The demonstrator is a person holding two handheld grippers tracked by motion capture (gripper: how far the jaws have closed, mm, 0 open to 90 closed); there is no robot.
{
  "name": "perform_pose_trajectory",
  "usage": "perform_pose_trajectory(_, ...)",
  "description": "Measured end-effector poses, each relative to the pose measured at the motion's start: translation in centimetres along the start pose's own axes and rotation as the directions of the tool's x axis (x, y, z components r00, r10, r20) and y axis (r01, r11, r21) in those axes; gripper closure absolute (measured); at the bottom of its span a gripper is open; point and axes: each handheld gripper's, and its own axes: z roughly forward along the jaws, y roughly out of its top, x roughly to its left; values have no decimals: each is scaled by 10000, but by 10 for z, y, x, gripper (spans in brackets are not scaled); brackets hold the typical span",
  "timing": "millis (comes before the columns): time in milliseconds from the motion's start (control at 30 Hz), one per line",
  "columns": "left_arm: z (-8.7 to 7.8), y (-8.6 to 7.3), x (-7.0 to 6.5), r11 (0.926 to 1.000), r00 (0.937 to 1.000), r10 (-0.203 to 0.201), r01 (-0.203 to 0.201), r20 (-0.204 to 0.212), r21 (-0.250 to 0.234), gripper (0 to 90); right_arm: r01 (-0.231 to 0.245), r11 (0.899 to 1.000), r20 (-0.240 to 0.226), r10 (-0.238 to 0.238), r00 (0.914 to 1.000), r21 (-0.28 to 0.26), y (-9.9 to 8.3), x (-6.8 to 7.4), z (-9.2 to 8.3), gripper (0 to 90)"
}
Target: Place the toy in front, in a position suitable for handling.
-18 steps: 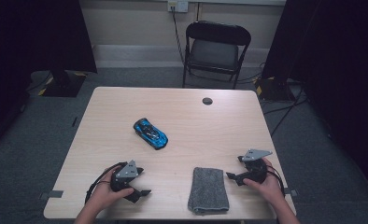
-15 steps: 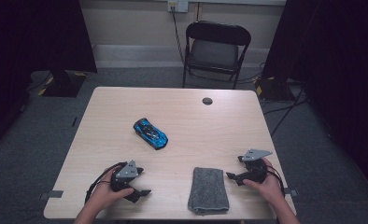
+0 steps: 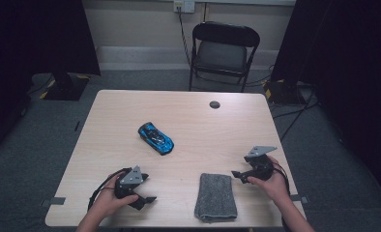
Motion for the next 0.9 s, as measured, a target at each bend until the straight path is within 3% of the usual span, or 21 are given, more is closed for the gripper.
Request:
perform_pose_trajectory(33,0,0,0,10000,10000,-2,2,-1,-3,123,65,10000,-88,-65,9999,43,13,3,4,153)
perform_pose_trajectory(167,0,0,0,10000,10000,-68,68,60,2,123,3,9999,-409,-8,9992,-120,29,8,10,156)
perform_pose_trajectory(267,0,0,0,10000,10000,-12,12,39,41,122,261,9995,-571,-271,9980,-179,50,17,20,156)
perform_pose_trajectory(667,0,0,0,10000,10000,-2,2,3,1,122,428,9990,-1306,-409,9906,116,76,38,52,156)
perform_pose_trajectory(900,0,0,0,9999,9999,-148,148,74,-55,122,506,9987,-1405,-484,9889,118,87,45,61,156)
